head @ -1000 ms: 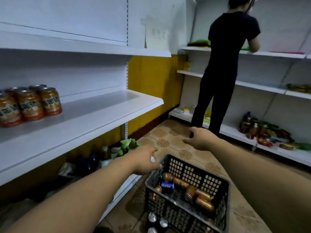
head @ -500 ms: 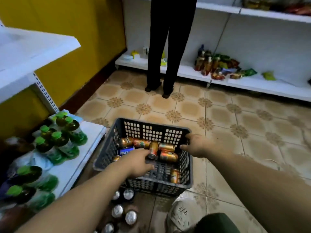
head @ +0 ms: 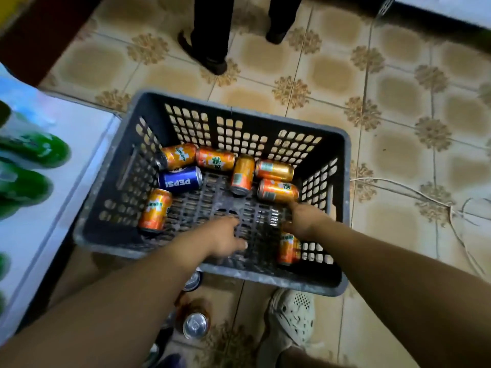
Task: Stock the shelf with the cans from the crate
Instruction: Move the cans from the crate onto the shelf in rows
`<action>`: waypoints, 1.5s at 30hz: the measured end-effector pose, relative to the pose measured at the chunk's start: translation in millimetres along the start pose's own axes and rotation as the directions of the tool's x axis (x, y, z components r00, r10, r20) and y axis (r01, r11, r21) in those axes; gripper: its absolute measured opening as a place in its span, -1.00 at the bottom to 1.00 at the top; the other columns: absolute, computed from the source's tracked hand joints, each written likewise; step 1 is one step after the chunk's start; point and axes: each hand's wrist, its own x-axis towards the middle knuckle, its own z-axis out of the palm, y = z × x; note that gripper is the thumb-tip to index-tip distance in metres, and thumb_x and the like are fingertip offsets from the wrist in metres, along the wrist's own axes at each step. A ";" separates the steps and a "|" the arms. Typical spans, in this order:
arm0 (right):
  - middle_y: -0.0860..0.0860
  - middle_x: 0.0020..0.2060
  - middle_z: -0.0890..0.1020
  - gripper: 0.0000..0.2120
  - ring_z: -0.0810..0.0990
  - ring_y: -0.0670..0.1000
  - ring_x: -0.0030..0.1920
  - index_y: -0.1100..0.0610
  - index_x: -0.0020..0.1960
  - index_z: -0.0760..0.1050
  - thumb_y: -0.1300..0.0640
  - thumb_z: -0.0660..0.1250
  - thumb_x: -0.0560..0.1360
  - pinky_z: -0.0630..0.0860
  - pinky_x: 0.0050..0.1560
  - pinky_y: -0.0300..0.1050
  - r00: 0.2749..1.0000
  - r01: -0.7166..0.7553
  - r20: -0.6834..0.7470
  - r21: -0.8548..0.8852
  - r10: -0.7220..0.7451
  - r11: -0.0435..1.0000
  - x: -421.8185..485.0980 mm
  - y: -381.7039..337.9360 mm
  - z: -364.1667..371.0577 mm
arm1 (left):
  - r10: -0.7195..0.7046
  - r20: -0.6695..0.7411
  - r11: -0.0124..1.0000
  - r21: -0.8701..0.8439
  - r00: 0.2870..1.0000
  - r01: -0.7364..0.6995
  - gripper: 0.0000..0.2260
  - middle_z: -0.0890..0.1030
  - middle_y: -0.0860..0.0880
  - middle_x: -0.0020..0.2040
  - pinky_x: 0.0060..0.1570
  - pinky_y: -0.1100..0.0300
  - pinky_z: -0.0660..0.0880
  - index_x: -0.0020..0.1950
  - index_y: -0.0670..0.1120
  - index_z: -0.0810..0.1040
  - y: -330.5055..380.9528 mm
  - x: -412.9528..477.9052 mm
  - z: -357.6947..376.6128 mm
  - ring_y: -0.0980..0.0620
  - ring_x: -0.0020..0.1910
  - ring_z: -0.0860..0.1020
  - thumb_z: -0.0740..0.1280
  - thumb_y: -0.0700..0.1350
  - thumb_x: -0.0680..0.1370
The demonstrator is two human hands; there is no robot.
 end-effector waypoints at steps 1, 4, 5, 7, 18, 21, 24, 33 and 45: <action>0.12 0.18 0.52 -0.57 0.51 0.14 0.14 0.08 0.32 0.35 -0.04 0.30 0.51 0.46 0.09 -0.04 1.000 0.000 0.006 -0.019 0.000 1.000 10.2 2.2 8.2 | 0.005 0.016 1.000 0.002 1.000 -0.005 -0.34 0.13 -0.07 0.56 0.35 0.08 0.28 0.56 -0.04 0.07 -1.5 9.3 2.2 -0.11 0.47 0.24 0.28 0.12 0.56; 0.16 0.40 0.33 -0.37 0.31 0.20 0.38 0.14 0.46 0.20 -0.07 0.29 0.49 0.36 0.33 0.11 1.000 -0.013 0.020 -0.157 0.017 0.988 39.6 11.1 39.9 | 0.010 0.066 1.000 0.005 0.998 -0.010 -0.36 0.15 -0.05 0.55 0.30 0.14 0.28 0.55 -0.04 0.08 -6.8 36.0 8.8 -0.09 0.46 0.25 0.26 0.11 0.57; 0.18 0.49 0.18 -0.27 0.15 0.22 0.48 0.16 0.53 0.08 -0.11 0.28 0.51 0.24 0.41 0.16 0.998 -0.033 0.046 -0.224 0.044 0.974 44.3 13.3 48.9 | 0.008 0.077 1.000 0.010 0.997 -0.008 -0.36 0.15 -0.04 0.55 0.29 0.14 0.28 0.56 -0.03 0.08 -8.7 42.9 9.8 -0.09 0.46 0.26 0.26 0.12 0.57; 0.18 0.56 -0.05 -0.20 -0.10 0.21 0.54 0.16 0.57 -0.04 -0.18 0.24 0.53 0.00 0.48 0.20 0.993 -0.055 0.083 -0.307 0.085 0.950 48.8 16.5 60.4 | -0.002 0.092 1.000 0.011 0.996 0.001 -0.35 0.17 -0.03 0.54 0.28 0.13 0.30 0.56 0.01 0.07 -14.4 53.2 12.2 -0.09 0.44 0.28 0.27 0.13 0.56; 0.03 0.14 0.46 -0.64 0.52 0.05 0.08 0.01 0.13 0.41 -0.03 0.46 0.43 0.48 0.07 -0.10 0.993 0.092 -0.100 0.271 -0.067 0.958 16.0 -11.5 45.0 | -0.027 0.103 0.988 -0.148 0.994 0.042 -0.32 0.26 -0.07 0.51 0.33 0.03 0.34 0.54 0.02 0.14 -26.9 30.7 15.9 -0.11 0.40 0.33 0.36 0.12 0.50; -0.04 0.01 0.52 -0.58 0.55 0.00 0.01 0.01 0.09 0.38 0.05 0.53 0.36 0.58 -0.01 -0.06 0.978 0.173 -0.198 0.591 -0.065 0.788 -22.6 -40.1 7.6 | 0.014 0.017 0.952 -0.306 1.000 -0.008 -0.33 0.40 -0.06 0.41 0.26 0.09 0.39 0.51 -0.01 0.20 -18.8 -3.6 5.9 -0.08 0.30 0.44 0.42 0.04 0.48; -0.13 -0.01 0.47 -0.50 0.54 -0.03 -0.01 -0.04 0.18 0.36 0.11 0.53 0.35 0.60 -0.07 -0.10 0.947 0.298 -0.303 0.695 -0.109 0.655 -75.9 -75.9 -44.8 | 0.059 -0.147 0.824 -0.551 0.987 -0.131 -0.34 0.53 0.03 0.20 0.19 0.13 0.44 0.44 -0.02 0.27 -11.2 -55.6 -15.7 0.02 0.15 0.51 0.49 -0.10 0.42; 0.05 -0.09 0.65 -0.85 0.60 -0.01 -0.10 0.07 0.00 0.58 0.17 0.44 0.44 0.51 -0.12 -0.15 0.779 0.626 -0.610 0.762 -0.141 0.166 -246.6 -184.6 -156.7 | -0.016 -0.639 0.584 -0.631 0.769 -0.511 -0.35 0.58 -0.02 0.08 0.13 0.09 0.50 0.30 -0.01 0.36 -5.5 -277.7 -105.1 0.00 0.04 0.57 0.56 -0.13 0.28; 0.15 -0.08 0.60 -0.69 0.63 0.08 -0.23 0.14 0.16 0.45 0.09 0.42 0.48 0.53 -0.38 -0.10 0.498 0.827 -0.727 0.563 -0.473 0.005 -534.8 -318.3 -195.5 | -0.092 -0.873 0.313 -0.481 0.478 -0.819 -0.45 0.61 -0.10 0.04 0.02 0.03 0.51 0.24 -0.05 0.44 -35.0 -589.5 -69.5 -0.07 -0.04 0.60 0.48 -0.04 0.29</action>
